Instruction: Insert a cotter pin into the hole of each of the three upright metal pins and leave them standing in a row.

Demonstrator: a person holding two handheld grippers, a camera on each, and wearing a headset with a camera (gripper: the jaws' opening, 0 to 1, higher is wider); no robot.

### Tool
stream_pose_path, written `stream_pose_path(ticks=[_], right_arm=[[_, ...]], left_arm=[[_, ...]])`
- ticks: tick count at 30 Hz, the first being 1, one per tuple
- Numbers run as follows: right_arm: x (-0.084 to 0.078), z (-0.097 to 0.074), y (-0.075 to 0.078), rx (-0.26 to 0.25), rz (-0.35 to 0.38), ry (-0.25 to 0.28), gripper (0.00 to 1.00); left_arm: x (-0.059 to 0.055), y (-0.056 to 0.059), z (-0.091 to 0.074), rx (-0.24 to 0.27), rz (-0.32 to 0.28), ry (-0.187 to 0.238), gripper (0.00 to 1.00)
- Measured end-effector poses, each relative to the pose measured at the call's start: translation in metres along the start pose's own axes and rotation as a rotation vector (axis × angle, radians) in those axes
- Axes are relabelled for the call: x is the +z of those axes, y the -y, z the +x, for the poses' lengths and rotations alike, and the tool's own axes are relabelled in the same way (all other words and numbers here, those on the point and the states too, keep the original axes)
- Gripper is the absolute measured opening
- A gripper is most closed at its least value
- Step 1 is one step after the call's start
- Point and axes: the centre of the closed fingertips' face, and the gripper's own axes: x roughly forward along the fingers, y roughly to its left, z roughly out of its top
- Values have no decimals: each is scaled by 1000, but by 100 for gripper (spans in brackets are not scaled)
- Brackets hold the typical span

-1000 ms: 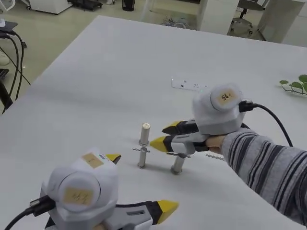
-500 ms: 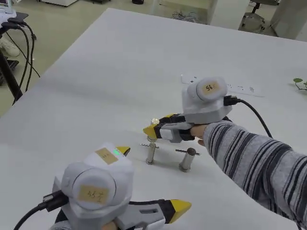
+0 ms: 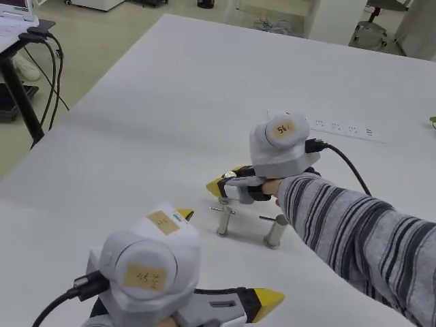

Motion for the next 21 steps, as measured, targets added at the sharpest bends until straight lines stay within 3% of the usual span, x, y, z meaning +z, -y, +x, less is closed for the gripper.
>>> stream_pose_path(ticks=[4,6,14,21], right_arm=[[0,-1,2,-8,-11,0,11],[1,-3,3,-28,-63,-3,10],[3,-13,9,-49,-66,2,9],[-2,-34,24,-70,-43,-11,9]], left_arm=[[0,-2,-1,6,1,-1,99],[-1,-2,-1,9,3,-4,99],[-1,0,-1,-2,10,-7,99],[-1,2,-1,-7,12,-9,99]])
